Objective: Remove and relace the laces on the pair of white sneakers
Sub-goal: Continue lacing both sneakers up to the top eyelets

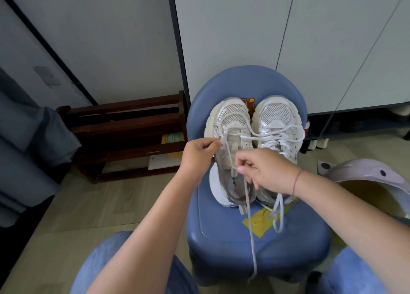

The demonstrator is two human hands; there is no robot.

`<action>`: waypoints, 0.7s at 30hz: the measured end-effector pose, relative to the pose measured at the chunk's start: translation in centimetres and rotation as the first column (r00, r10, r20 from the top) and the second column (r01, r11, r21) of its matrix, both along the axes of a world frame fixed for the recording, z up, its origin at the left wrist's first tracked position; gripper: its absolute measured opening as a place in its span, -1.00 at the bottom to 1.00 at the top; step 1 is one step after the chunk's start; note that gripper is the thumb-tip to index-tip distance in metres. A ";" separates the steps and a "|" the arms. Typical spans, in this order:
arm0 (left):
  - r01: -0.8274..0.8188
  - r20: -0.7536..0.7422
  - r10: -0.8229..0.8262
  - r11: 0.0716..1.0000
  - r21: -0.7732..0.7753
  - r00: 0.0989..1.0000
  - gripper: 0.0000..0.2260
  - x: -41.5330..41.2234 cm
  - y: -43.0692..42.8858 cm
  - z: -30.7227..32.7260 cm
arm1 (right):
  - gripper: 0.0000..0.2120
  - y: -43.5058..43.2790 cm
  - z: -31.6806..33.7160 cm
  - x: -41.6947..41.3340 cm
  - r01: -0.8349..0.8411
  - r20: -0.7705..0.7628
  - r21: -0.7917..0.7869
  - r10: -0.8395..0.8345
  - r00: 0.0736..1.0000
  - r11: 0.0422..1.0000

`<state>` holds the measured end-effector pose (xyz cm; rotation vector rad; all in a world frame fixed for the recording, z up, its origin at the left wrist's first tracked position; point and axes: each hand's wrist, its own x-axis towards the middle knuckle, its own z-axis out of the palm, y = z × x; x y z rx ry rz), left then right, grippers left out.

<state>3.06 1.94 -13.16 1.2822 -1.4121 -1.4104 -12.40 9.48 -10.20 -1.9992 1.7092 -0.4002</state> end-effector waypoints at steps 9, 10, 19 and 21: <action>-0.023 -0.010 0.023 0.999 0.022 1.000 -0.89 -0.1 -0.4 -0.4 | -0.87 4.3 -0.7 1.1 -0.297 -0.091 0.416 0.364 0.927 0.860; -0.023 -0.019 0.024 0.999 0.028 1.000 -0.90 -0.1 -0.4 -0.4 | -0.87 4.3 -1.1 1.2 -0.275 -0.073 0.409 0.332 0.941 0.870; 0.002 -0.038 0.000 0.999 0.041 0.999 -0.89 0.0 -0.8 -0.4 | -0.75 1.0 -1.4 0.1 0.218 0.310 0.202 -0.273 0.911 0.955; 0.006 -0.041 -0.004 0.999 0.040 0.999 -0.87 0.0 -0.8 -0.4 | -0.76 0.7 -1.9 1.5 0.243 0.516 0.304 -0.373 0.771 0.921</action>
